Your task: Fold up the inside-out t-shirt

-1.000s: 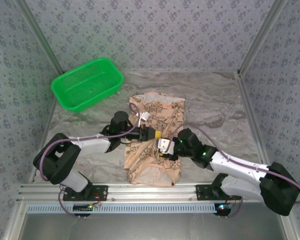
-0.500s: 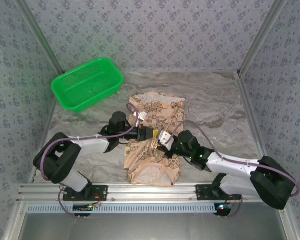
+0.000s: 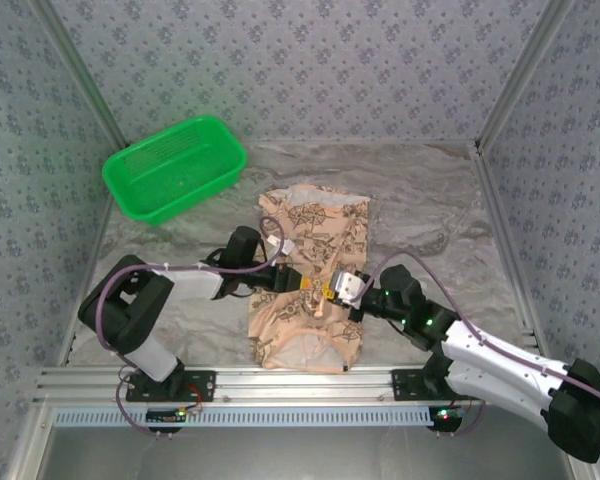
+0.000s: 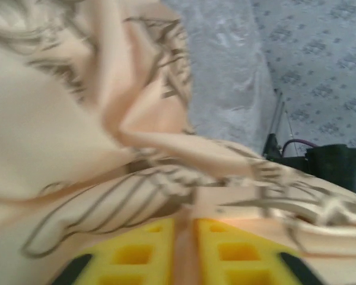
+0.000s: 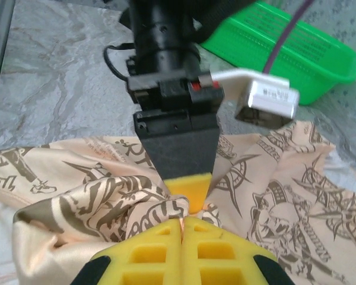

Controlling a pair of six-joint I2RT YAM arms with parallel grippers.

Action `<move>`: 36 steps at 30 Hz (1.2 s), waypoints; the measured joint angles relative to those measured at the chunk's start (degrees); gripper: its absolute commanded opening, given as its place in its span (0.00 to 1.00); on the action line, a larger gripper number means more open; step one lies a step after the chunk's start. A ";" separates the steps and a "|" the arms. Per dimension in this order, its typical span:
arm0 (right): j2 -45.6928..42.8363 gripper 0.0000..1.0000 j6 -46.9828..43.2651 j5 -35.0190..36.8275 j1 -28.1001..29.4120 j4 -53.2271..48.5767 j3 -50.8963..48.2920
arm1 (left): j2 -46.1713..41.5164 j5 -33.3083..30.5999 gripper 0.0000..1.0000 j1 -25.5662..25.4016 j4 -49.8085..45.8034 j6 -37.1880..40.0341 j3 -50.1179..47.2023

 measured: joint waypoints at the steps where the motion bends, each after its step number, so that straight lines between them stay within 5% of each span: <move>1: 0.44 0.00 -1.16 -0.02 0.94 0.00 0.15 | 0.35 -0.20 0.40 0.24 -0.92 0.59 -0.02; 6: 6.49 0.00 -7.39 0.11 4.63 -1.40 3.78 | -0.81 -0.76 0.46 0.57 -4.98 2.78 -1.05; 14: 8.79 0.00 -7.91 -1.99 -0.70 -1.95 5.03 | -16.33 -4.92 0.48 1.31 -13.86 8.26 -3.89; 20: 7.52 0.00 -7.78 -2.49 -3.41 -4.81 5.03 | -25.70 -6.80 0.57 0.02 -15.93 6.27 -7.13; 26: 5.60 0.00 -8.35 -2.80 -4.66 -6.91 5.03 | -24.00 -6.86 0.65 -3.89 -13.60 0.96 -5.20; 29: 5.57 0.00 -8.33 -2.84 -4.66 -7.30 5.03 | -17.99 -6.58 0.50 -5.90 -13.05 -0.13 -1.62; 33: 5.33 0.00 -7.89 -4.55 -6.05 -7.21 5.03 | -12.26 -4.02 0.06 -8.59 -9.75 1.01 0.63; 36: 3.52 0.00 -5.66 -8.11 -13.49 -8.26 5.03 | -13.03 -3.85 0.03 -10.38 -6.95 5.81 -0.83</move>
